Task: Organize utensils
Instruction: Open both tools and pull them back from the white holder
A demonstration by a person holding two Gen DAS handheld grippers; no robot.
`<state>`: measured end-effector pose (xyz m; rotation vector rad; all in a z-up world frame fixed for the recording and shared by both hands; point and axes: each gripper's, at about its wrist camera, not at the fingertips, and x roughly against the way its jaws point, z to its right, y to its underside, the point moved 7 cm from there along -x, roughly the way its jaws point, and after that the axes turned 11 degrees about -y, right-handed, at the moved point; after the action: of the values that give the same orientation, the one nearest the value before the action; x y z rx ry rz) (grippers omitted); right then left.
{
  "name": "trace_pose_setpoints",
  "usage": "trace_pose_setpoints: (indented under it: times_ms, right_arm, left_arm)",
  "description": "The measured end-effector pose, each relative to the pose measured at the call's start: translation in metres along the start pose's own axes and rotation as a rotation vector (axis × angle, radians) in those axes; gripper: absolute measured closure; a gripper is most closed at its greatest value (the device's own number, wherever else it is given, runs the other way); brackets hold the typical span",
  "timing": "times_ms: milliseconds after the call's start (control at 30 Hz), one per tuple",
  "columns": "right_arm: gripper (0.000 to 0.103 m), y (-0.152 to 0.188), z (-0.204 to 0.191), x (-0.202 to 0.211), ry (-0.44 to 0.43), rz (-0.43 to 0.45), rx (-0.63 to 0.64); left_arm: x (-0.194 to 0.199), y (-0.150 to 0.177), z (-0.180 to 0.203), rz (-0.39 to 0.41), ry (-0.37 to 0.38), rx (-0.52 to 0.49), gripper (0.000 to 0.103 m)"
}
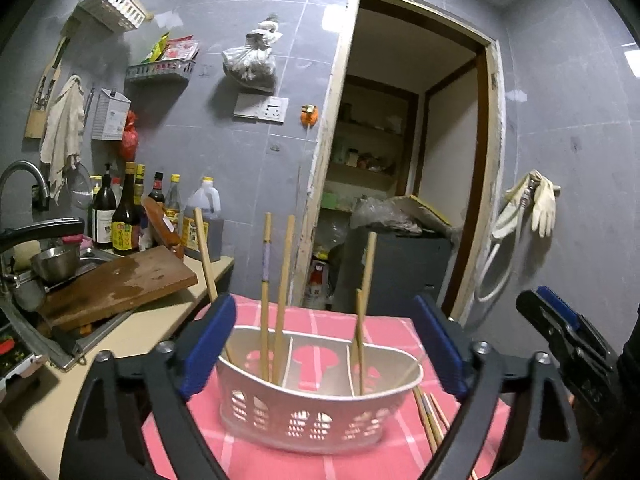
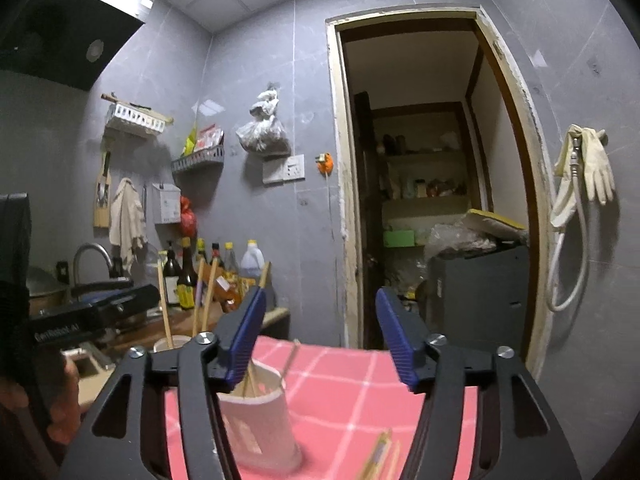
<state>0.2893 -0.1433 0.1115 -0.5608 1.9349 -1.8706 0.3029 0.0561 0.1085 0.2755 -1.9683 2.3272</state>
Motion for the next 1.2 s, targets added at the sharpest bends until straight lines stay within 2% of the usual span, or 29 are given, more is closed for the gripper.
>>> trace_pose_setpoints:
  times_ms: [100, 267, 533, 800, 967, 1200]
  right_arm:
    - [0.02, 0.005, 0.005, 0.014, 0.014, -0.017, -0.009]
    - [0.0, 0.011, 0.013, 0.031, 0.027, -0.054, -0.017]
    - [0.0, 0.03, 0.022, 0.047, 0.058, -0.155, 0.005]
    - [0.0, 0.07, 0.051, 0.038, 0.124, -0.352, -0.034]
    - [0.0, 0.094, 0.072, 0.027, 0.113, -0.478, -0.106]
    - [0.001, 0.127, 0.088, 0.006, 0.064, -0.641, -0.166]
  left_arm:
    - [0.009, 0.005, 0.006, -0.003, 0.014, 0.001, 0.002]
    - [0.018, 0.015, 0.017, -0.032, 0.037, -0.02, 0.001]
    - [0.016, 0.05, 0.032, -0.159, 0.052, -0.016, 0.001]
    - [0.003, 0.097, 0.053, -0.324, 0.023, -0.074, 0.001]
    - [-0.008, 0.126, 0.067, -0.416, 0.029, -0.126, 0.001]
    - [-0.023, 0.149, 0.085, -0.527, 0.071, -0.164, 0.002]
